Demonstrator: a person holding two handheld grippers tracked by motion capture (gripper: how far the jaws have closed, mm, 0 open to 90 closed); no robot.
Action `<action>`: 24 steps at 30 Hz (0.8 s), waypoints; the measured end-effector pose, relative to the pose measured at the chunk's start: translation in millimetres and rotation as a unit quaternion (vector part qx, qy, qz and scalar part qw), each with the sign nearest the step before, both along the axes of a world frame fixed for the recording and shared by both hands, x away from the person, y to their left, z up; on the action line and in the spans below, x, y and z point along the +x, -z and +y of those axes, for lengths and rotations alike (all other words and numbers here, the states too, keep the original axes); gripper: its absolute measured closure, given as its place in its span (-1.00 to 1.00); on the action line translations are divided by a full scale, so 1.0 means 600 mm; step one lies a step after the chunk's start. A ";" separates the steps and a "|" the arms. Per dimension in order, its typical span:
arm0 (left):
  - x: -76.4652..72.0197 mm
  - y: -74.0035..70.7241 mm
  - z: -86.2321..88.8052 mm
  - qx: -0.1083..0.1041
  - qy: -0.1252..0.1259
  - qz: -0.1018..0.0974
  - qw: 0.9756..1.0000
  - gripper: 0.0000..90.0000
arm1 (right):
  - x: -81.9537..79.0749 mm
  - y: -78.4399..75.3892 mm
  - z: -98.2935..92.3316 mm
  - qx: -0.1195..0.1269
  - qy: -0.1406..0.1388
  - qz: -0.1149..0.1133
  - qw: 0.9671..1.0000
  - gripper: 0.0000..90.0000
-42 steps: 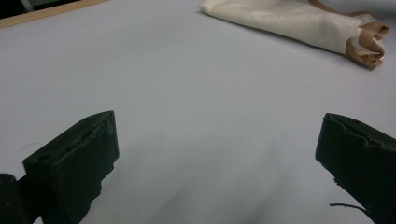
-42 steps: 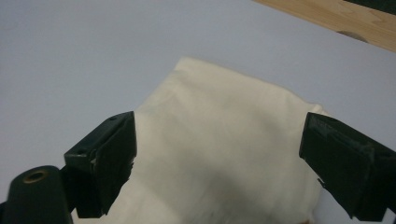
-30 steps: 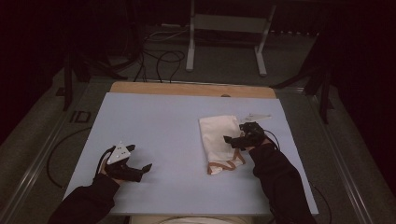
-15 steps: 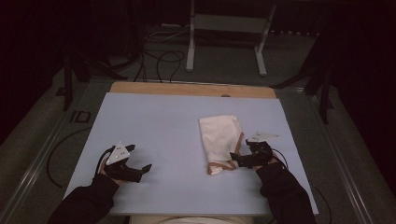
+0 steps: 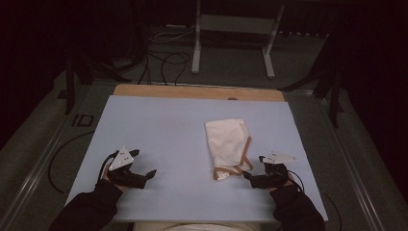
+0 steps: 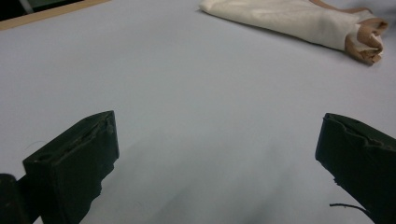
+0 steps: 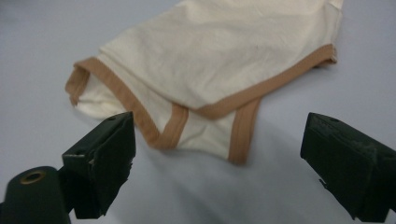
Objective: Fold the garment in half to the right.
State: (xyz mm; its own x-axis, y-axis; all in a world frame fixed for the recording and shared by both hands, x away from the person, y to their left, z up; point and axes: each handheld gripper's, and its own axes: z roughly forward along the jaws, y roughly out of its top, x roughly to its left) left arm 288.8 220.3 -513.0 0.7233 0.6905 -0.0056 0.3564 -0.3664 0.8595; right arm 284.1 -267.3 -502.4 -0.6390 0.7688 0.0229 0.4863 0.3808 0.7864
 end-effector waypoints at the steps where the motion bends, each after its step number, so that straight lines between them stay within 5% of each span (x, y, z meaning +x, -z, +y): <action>1: 0.000 0.000 0.000 0.000 0.000 0.000 1.000 -0.99 | -0.002 0.001 -0.001 -0.001 -0.001 -0.003 1.000 -0.77; 12: -0.001 0.001 0.001 -0.002 0.001 0.001 1.000 -0.99 | -0.012 0.022 -0.027 0.006 0.032 -0.006 0.999 -0.77; 24: -0.002 0.003 0.002 -0.005 -0.001 0.003 1.000 -0.99 | -0.003 0.024 -0.020 0.003 0.019 -0.024 1.000 -0.77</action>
State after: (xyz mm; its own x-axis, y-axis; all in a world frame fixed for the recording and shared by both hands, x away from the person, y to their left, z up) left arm 287.7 221.4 -514.9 0.7224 0.6913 -0.0173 0.3628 -0.3575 0.8605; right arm 282.3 -279.6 -516.9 -0.6100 0.7924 -0.0026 0.4621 0.3584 0.8112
